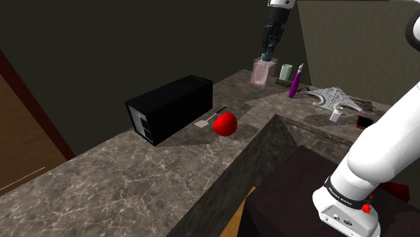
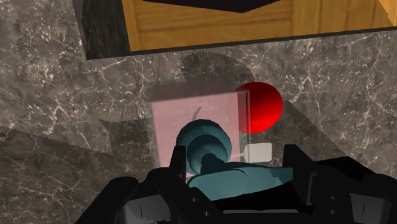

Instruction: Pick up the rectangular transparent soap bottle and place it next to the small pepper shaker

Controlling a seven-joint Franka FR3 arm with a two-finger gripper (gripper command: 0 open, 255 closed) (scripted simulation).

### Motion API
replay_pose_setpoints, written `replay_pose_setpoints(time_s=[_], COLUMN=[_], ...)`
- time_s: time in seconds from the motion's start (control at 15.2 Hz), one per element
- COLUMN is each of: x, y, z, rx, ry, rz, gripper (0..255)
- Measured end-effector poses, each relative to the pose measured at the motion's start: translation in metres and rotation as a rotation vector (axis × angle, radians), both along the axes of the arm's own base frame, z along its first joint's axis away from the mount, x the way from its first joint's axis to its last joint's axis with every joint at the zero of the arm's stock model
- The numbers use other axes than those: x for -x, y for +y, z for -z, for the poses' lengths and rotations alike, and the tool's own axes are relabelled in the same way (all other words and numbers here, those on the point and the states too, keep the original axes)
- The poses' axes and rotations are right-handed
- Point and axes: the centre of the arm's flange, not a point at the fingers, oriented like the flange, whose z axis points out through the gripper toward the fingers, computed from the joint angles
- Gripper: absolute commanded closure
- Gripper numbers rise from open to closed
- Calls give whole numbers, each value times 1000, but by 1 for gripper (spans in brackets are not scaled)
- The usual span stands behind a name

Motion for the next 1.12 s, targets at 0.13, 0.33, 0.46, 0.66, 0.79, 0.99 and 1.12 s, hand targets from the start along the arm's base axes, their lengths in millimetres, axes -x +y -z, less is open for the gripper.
replay_pose_setpoints(time_s=[0.13, 0.33, 0.46, 0.66, 0.79, 0.99, 1.12], x=[12, 27, 41, 56, 66, 81, 92], y=[-22, -59, -81, -115, -143, -179, -203], z=[-1, 2, 4, 1, -1, -3, -2], rx=[0, -1, -1, -1, 0, 0, -1], ry=[0, 0, 0, 0, 0, 0, 0], rz=[0, 1, 1, 0, 1, 1, 1], gripper=[255, 255, 255, 255, 255, 255, 255])
